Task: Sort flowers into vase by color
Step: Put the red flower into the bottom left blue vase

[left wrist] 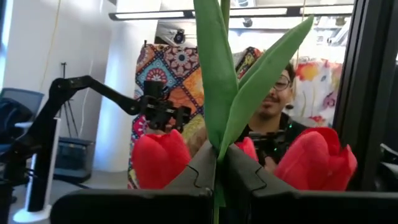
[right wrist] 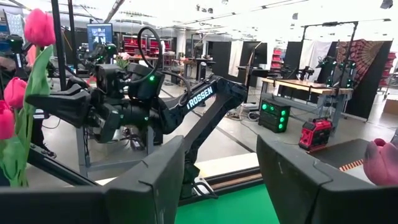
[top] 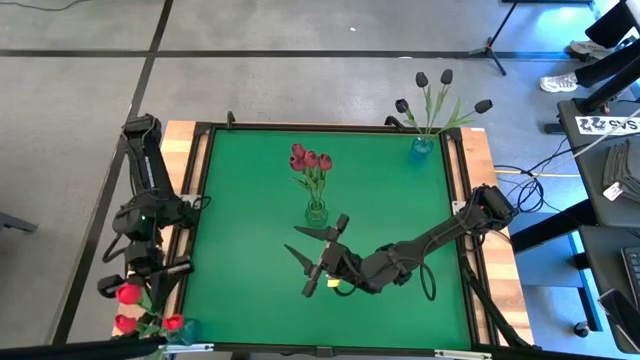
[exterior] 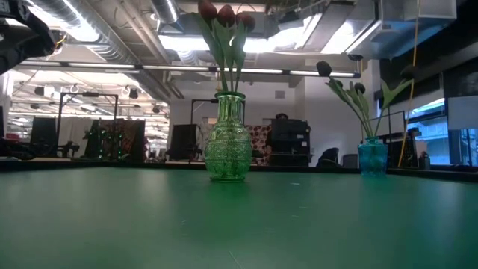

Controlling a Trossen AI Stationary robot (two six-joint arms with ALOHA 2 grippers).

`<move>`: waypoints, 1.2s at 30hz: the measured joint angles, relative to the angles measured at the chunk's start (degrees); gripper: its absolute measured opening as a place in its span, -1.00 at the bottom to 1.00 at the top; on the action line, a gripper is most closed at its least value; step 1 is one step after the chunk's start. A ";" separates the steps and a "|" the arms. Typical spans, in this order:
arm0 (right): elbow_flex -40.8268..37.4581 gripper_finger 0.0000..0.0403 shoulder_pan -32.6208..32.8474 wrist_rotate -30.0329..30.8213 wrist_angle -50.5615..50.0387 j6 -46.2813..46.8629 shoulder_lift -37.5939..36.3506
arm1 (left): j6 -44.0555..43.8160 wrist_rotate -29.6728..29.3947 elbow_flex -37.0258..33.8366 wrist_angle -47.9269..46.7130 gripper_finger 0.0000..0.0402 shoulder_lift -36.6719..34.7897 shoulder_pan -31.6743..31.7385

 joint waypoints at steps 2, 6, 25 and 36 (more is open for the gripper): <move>0.00 -0.01 0.00 0.00 0.01 0.00 0.00 | 0.88 -0.31 0.00 -0.14 -0.97 -0.03 -0.02; 0.00 -0.01 0.00 -0.02 0.00 0.00 0.00 | 1.17 -1.63 0.00 -0.23 -0.97 -0.04 -0.02; -0.02 -0.01 0.02 -0.02 -0.19 -0.01 0.04 | 4.12 -6.58 0.00 -1.57 -0.97 -0.11 -0.06; -0.02 -0.01 0.11 -0.04 -2.63 1.47 0.04 | -0.96 -2.29 0.00 -8.39 -0.97 -0.07 -3.55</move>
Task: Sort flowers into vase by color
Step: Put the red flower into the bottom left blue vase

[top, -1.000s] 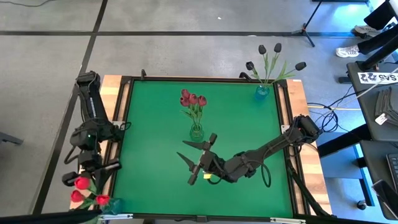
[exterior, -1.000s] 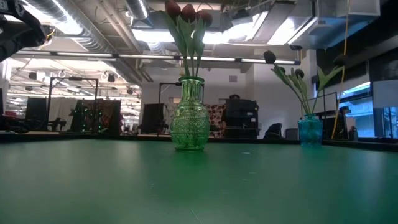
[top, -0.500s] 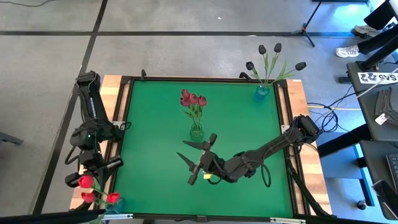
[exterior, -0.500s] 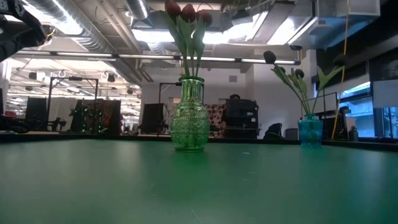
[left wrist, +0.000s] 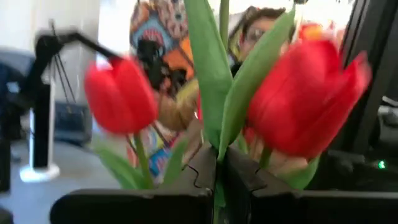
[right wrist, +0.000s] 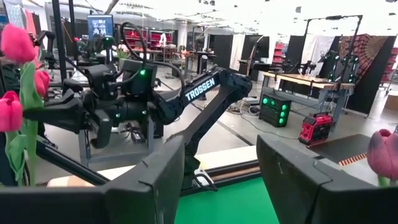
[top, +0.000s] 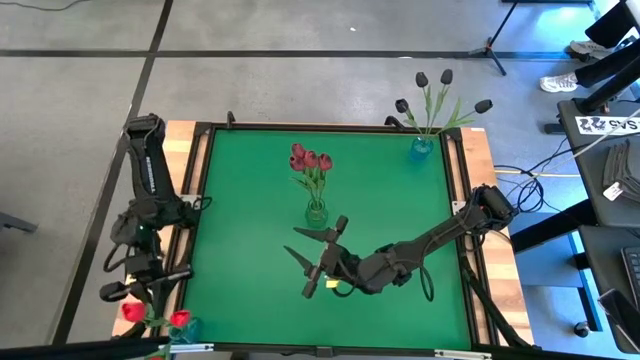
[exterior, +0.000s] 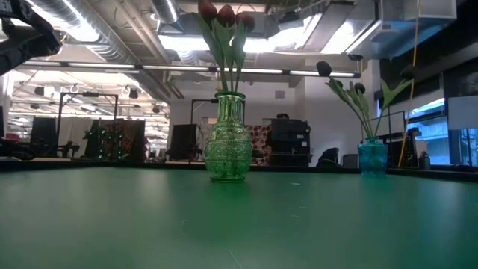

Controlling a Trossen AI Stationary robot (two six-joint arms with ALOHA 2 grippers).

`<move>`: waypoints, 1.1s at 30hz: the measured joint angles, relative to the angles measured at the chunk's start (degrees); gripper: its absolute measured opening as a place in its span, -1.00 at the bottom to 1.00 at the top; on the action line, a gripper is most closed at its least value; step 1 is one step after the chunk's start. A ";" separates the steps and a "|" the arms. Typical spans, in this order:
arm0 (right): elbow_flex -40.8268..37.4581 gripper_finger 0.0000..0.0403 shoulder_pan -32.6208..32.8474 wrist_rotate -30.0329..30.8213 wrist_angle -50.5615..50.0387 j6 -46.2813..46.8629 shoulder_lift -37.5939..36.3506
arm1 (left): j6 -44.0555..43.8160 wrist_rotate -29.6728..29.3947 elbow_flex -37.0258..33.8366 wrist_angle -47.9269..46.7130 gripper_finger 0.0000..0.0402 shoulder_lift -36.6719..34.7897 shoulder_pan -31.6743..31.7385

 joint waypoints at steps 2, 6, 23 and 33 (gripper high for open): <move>0.00 -0.01 0.00 0.00 -0.86 0.84 0.00 | -2.58 -0.39 -0.02 -2.23 -0.95 0.02 -0.05; 0.00 -0.01 -0.02 -0.02 -0.95 1.74 0.04 | -4.40 -3.20 -0.02 -3.67 -0.83 0.00 0.01; 0.00 -0.01 -0.13 -2.56 -0.93 2.84 0.04 | -12.43 0.78 -0.02 -11.01 -0.38 -0.75 -0.01; 0.00 -0.01 -0.42 -2.60 -2.03 2.90 0.04 | -10.22 -0.11 -0.02 -20.02 -0.36 -4.42 0.03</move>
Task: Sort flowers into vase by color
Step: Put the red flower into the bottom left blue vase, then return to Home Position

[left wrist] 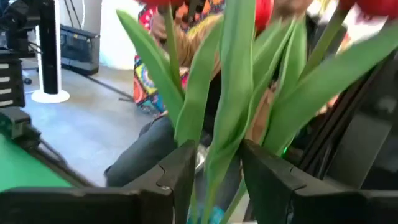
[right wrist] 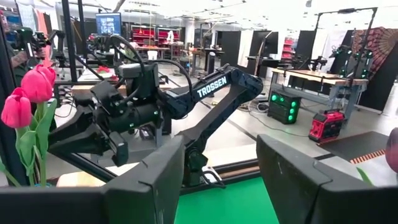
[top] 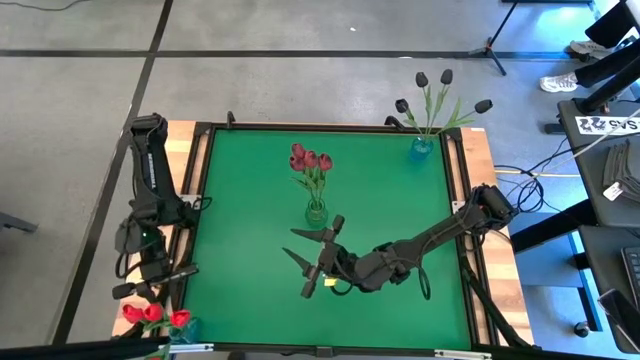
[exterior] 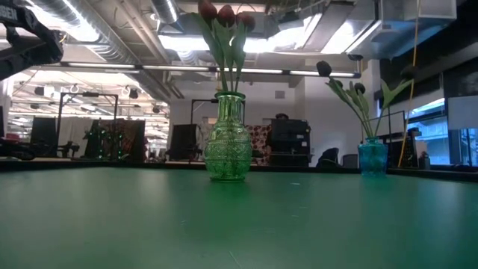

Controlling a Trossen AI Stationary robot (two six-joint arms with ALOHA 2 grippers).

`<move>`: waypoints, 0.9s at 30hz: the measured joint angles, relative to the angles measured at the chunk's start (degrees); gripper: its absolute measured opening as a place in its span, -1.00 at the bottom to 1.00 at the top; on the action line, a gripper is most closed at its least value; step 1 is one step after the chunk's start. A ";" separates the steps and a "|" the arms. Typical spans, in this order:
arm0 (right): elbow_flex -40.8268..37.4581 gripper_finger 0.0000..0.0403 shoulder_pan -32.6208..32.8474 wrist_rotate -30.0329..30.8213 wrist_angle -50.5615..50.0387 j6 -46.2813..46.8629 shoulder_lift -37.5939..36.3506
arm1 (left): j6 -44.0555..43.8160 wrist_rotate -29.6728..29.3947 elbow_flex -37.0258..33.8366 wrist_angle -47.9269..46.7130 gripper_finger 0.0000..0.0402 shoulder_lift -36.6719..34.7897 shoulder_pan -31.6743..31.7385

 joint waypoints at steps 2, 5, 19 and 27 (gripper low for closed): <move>0.00 -0.01 0.00 0.00 -0.12 0.04 0.00 | 1.91 -0.35 0.00 -2.04 -0.36 -0.19 0.00; 0.00 -0.01 0.00 0.00 -0.11 0.06 0.00 | 4.84 -2.07 0.00 -3.81 -0.36 -0.24 0.00; 0.00 -0.01 -0.89 -3.48 -0.66 0.03 0.00 | 8.49 -2.04 0.00 -21.02 -0.36 -18.04 5.72; 0.00 -0.01 -3.19 -8.03 -6.45 1.30 0.00 | 9.81 1.35 -0.24 -21.49 -0.36 -23.52 9.63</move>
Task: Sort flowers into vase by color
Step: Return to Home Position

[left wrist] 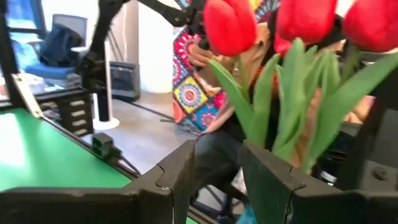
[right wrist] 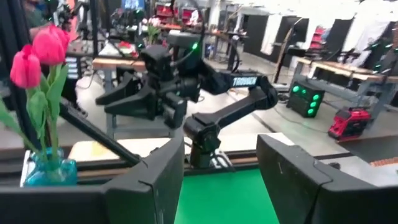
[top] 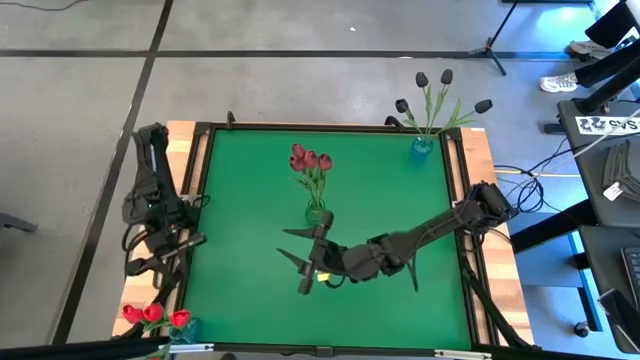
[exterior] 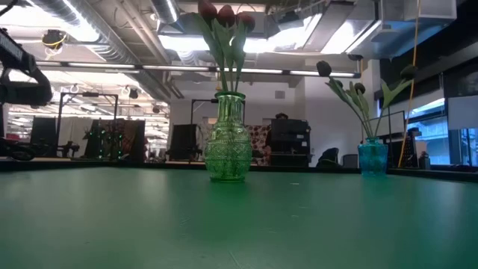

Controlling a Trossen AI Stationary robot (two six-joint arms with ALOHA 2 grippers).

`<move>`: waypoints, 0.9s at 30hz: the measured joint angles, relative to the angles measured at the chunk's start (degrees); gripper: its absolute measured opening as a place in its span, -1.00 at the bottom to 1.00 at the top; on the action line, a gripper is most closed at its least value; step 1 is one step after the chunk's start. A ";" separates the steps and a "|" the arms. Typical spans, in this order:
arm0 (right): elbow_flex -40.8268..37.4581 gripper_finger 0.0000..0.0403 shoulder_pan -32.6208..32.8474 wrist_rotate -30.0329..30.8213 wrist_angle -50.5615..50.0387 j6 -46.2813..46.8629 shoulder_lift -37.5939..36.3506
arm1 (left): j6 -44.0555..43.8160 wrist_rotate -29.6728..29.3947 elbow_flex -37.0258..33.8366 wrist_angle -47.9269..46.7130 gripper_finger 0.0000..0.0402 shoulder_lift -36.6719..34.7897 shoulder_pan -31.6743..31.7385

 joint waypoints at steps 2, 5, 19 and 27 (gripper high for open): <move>0.00 -0.01 -0.49 -1.55 -1.34 0.81 0.00 | 0.87 0.07 0.00 0.12 -0.36 0.02 1.37; 0.00 -0.01 -1.34 -3.50 -2.64 1.19 0.00 | 1.52 0.49 -0.02 1.03 -0.36 0.03 3.96; 0.00 -0.01 -1.46 -5.23 -7.33 -0.19 -0.11 | 2.16 11.60 -9.39 17.17 -0.36 -0.23 24.49; -6.45 -0.03 -1.92 -15.36 -4.14 2.59 -1.03 | 1.25 16.18 -11.32 19.27 -0.36 -0.19 38.61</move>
